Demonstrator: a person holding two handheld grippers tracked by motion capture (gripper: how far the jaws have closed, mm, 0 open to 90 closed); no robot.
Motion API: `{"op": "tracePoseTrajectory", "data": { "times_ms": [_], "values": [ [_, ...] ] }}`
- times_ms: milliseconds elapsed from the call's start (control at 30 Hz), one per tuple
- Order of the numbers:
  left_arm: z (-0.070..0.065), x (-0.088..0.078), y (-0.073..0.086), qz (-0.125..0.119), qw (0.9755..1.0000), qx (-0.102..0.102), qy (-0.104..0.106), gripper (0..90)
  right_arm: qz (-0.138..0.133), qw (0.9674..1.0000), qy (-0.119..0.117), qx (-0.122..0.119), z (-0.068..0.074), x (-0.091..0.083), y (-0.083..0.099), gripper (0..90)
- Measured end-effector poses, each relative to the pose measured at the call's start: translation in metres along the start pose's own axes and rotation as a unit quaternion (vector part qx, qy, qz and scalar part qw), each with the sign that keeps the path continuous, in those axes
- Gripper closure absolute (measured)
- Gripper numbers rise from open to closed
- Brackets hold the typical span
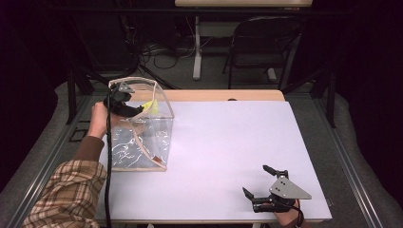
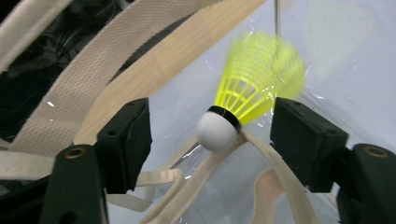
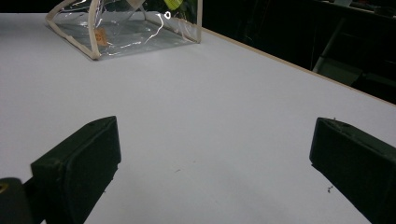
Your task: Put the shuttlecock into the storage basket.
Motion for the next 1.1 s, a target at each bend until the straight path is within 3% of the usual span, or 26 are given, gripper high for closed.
{"op": "tracePoseTrajectory", "data": {
  "times_ms": [333, 533, 600, 1100],
  "values": [
    [0.005, -0.014, 0.003, -0.018, 0.9995, -0.007, -0.024, 15.3, 0.001, 1.0, 0.0, 0.0, 0.0, 0.0, 0.0, 1.4],
    [0.009, -0.023, 0.006, -0.026, 0.999, -0.013, -0.034, 12.3, 0.002, 1.0, -0.001, 0.0, 0.0, 0.0, 0.0, 1.4],
    [0.012, -0.028, 0.008, -0.034, 0.9985, -0.024, -0.036, 11.8, 0.003, 1.0, -0.001, 0.0, 0.0, 0.0, 0.0, 1.5],
    [0.017, -0.048, 0.02, -0.06, 0.9958, -0.066, -0.017, 2.0, 0.001, 1.0, 0.001, 0.0, 0.0, 0.0, 0.0, 1.5]
  ]
}}
Point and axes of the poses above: each handheld gripper's, and its own axes: x roughly forward along the jaws, y roughly out of its underside, z roughly to its left, the point moved 1 cm from there along x, roughly forward along the jaws, and after that the axes turned 5 degrees about -x, right-handed, at the moved point
